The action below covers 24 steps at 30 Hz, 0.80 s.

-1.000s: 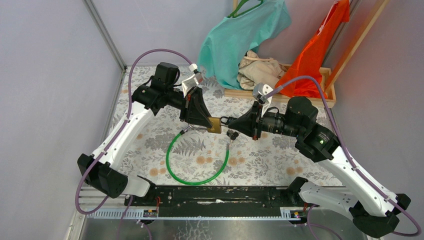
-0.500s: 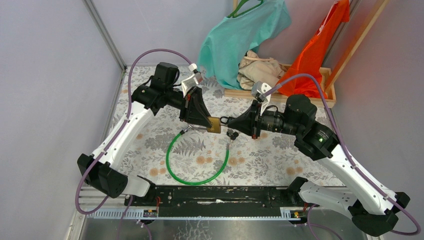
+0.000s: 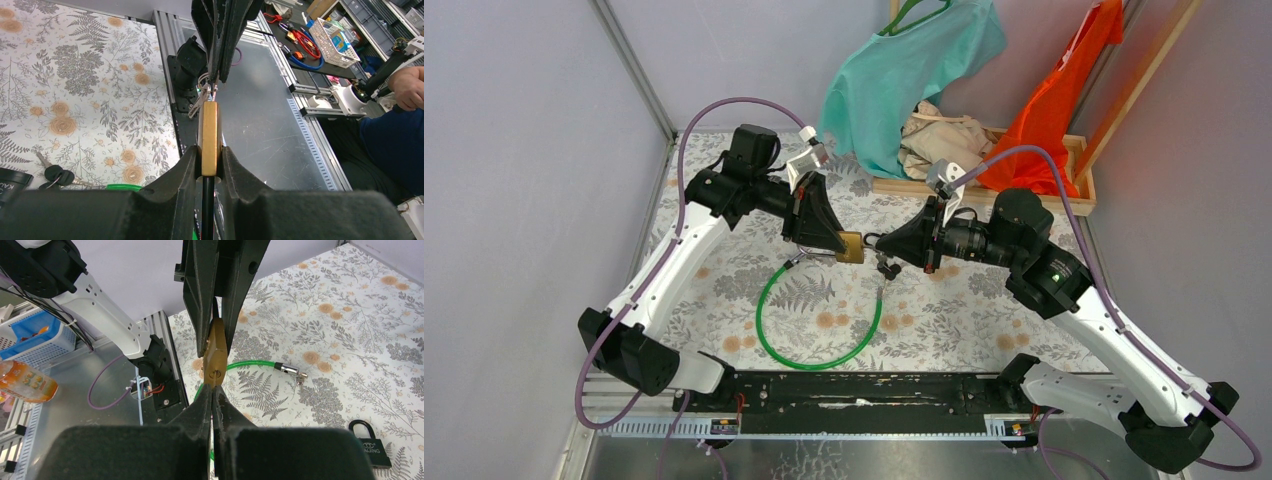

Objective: Unlock with the key

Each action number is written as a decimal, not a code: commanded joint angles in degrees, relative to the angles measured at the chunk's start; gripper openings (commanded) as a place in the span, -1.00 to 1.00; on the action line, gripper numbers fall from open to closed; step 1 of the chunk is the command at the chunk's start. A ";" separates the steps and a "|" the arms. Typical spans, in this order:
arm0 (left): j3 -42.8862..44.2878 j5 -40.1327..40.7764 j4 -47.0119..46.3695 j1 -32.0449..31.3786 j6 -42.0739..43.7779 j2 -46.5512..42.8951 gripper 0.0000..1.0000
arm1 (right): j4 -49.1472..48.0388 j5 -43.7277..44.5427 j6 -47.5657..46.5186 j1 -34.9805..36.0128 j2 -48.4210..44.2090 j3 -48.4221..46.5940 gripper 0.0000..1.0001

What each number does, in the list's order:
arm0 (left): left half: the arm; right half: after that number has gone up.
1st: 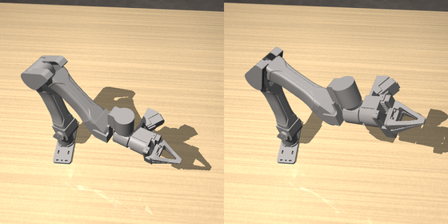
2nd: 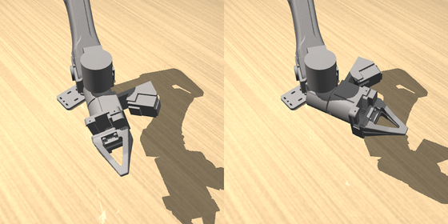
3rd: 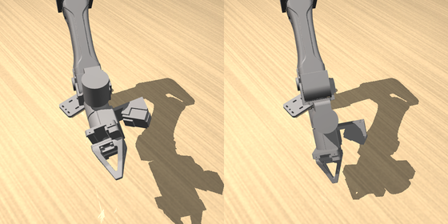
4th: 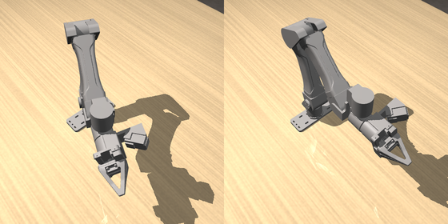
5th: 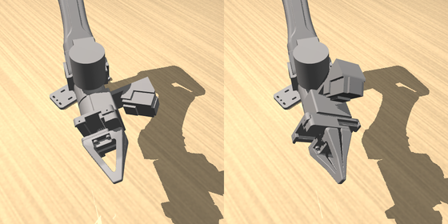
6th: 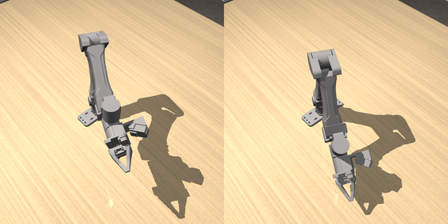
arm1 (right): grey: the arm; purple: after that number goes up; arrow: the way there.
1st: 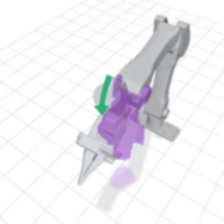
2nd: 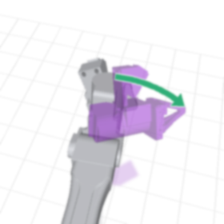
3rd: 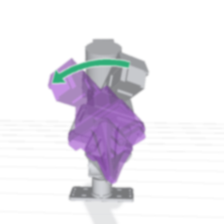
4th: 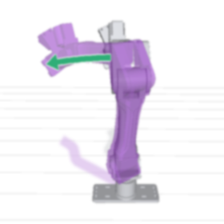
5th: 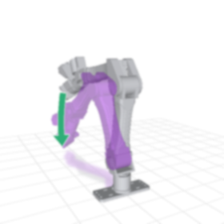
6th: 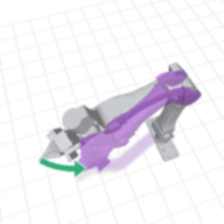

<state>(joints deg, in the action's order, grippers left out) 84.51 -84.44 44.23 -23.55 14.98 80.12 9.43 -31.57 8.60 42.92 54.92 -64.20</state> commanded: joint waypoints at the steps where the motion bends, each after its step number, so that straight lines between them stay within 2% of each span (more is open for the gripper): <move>1: 4.56 -3.07 -4.08 -1.44 0.14 0.13 -1.00 | -4.16 -3.03 1.15 1.05 2.36 2.53 -1.00; 9: 4.31 -4.26 -3.99 0.78 -3.10 -1.05 -1.00 | -4.18 -3.75 2.10 1.07 0.57 3.77 -1.00; 14: 2.93 0.30 -4.00 0.74 -4.04 -3.71 -1.00 | -3.44 -7.13 1.77 0.96 1.02 1.71 -1.00; 18: 4.96 3.92 -3.96 0.60 -2.95 -5.03 -1.00 | -2.23 -9.57 0.74 0.73 0.79 1.27 -1.00; 24: 4.85 5.43 -3.74 -4.22 -1.46 -7.12 -1.00 | -3.81 -15.36 1.23 -0.21 0.52 1.70 -1.00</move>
<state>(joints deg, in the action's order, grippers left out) 86.28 -78.96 45.41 -24.05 12.84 75.24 5.23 -37.12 9.26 42.22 54.08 -62.28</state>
